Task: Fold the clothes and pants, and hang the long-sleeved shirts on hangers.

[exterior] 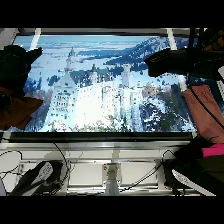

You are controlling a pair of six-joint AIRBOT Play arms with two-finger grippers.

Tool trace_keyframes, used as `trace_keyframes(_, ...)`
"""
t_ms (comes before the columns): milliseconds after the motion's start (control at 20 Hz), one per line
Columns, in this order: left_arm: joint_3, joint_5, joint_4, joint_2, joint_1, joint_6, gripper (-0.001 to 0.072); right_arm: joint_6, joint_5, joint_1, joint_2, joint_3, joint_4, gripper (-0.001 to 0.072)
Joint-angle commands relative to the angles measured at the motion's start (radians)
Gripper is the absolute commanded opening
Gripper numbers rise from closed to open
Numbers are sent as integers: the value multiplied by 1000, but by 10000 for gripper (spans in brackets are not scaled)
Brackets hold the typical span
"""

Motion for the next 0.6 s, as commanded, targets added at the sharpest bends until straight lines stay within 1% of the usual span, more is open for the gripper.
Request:
trace_keyframes(0, 0, 3, 0, -1, 0, 0, 536, 0, 0, 1, 1, 0, 0, 10)
trace_keyframes(500, 0, 18, 12, -65, 10, -3, 535, 0, 0, 1, 1, 0, 0, 9)
trace_keyframes(550, 0, 30, 12, -74, 29, -36, 535, 0, 0, 1, 1, 0, 0, 10)
